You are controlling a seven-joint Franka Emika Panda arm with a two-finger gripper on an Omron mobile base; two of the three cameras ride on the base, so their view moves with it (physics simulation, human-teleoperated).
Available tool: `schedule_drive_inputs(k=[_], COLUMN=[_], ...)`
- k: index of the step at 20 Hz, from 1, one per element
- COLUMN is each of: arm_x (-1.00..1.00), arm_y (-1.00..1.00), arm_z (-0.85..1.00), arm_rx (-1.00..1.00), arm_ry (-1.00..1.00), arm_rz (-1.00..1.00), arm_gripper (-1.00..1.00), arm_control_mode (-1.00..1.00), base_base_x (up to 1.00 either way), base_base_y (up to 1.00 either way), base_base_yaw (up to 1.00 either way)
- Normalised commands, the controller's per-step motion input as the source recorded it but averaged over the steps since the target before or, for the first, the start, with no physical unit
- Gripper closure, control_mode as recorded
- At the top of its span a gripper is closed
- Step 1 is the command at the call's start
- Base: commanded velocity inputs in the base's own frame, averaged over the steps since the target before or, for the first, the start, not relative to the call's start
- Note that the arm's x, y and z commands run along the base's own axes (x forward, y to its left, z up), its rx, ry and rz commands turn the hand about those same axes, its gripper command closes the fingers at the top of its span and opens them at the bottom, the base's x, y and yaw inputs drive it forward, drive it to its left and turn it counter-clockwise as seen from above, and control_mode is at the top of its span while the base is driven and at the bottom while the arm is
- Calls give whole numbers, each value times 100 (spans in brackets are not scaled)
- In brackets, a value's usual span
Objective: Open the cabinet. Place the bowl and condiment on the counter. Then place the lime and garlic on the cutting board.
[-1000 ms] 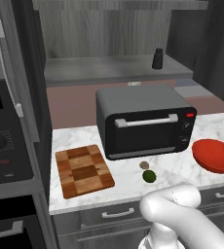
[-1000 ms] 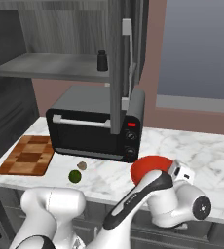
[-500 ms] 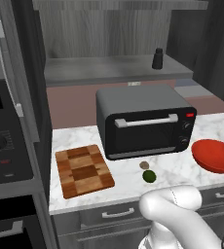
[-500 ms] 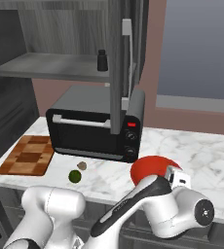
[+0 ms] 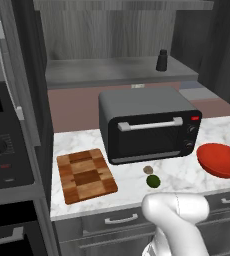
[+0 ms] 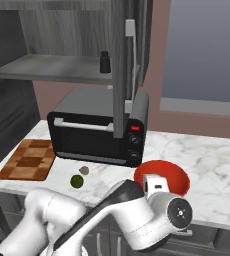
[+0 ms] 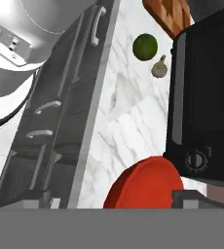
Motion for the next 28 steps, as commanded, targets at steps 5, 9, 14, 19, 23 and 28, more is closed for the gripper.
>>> schedule_drive_inputs(k=[5,9,14,19,23,28], arm_x=[-25,-14,-2,0,0,0], arm_y=[86,71,59,47,44,42], arm_z=[19,35,52,64,63,58], arm_rx=[-24,-21,-18,-18,-18,-17], arm_ry=[-5,-15,-7,0,2,4], arm_rz=[3,0,0,0,0,0], arm_gripper=[-100,-100,-100,-100,-100,-100], arm_control_mode=[-100,-100,-100,-100,-100,-100], base_base_x=[0,0,0,0,0,0], base_base_y=[0,0,0,0,0,0], base_base_yaw=[0,0,0,0,0,0])
